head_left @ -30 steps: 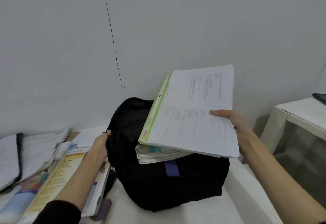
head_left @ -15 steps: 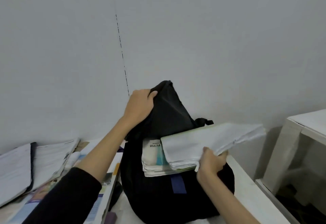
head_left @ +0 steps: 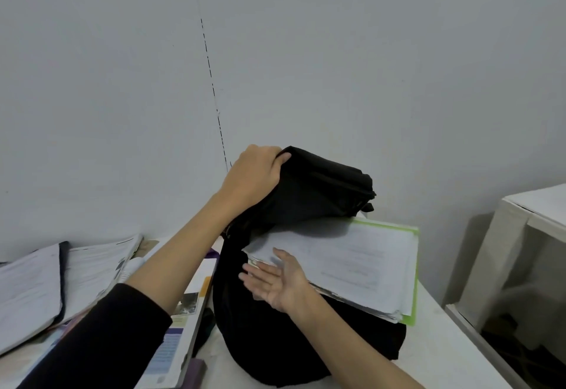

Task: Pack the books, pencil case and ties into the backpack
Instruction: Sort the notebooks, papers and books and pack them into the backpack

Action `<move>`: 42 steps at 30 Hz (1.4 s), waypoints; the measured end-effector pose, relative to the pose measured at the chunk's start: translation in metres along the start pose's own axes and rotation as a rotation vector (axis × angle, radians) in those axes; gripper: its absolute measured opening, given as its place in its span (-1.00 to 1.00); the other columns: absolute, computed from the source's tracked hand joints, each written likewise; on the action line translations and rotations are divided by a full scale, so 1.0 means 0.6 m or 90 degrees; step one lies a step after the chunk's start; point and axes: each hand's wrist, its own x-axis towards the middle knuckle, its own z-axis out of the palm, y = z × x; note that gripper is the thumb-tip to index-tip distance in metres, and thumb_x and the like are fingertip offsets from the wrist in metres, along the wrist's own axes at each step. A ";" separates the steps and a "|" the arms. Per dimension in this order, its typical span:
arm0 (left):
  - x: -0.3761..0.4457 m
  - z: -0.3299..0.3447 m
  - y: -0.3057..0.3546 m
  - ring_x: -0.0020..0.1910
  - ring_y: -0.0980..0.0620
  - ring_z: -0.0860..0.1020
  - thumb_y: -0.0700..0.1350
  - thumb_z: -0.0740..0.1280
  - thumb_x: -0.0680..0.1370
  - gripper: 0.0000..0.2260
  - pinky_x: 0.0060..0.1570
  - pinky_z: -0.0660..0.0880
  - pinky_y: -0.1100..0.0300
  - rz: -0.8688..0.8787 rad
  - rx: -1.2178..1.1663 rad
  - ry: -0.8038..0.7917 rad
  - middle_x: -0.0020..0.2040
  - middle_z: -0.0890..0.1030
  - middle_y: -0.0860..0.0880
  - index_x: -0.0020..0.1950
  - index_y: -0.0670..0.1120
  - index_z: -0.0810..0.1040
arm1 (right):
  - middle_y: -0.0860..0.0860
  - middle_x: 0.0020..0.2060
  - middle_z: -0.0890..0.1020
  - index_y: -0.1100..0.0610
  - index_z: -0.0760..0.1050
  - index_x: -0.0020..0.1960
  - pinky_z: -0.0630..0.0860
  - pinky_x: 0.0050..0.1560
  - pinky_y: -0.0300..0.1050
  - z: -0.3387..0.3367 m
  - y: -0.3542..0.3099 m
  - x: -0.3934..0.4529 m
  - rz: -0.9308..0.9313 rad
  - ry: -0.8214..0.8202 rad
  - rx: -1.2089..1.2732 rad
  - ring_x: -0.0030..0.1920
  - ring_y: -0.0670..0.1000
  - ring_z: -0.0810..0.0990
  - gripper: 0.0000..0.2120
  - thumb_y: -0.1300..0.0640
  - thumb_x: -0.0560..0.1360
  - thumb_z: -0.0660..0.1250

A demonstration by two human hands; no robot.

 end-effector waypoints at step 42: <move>0.017 -0.031 0.050 -0.06 -0.12 0.55 -0.16 0.17 0.60 -0.79 0.01 0.45 0.03 -0.006 -0.070 0.117 -0.07 0.65 -0.10 0.07 -0.15 0.59 | 0.18 0.00 0.55 0.30 0.43 0.20 0.53 0.07 0.12 -0.110 -0.038 -0.027 -0.274 0.326 0.154 -0.05 0.19 0.54 -0.65 0.40 0.43 0.36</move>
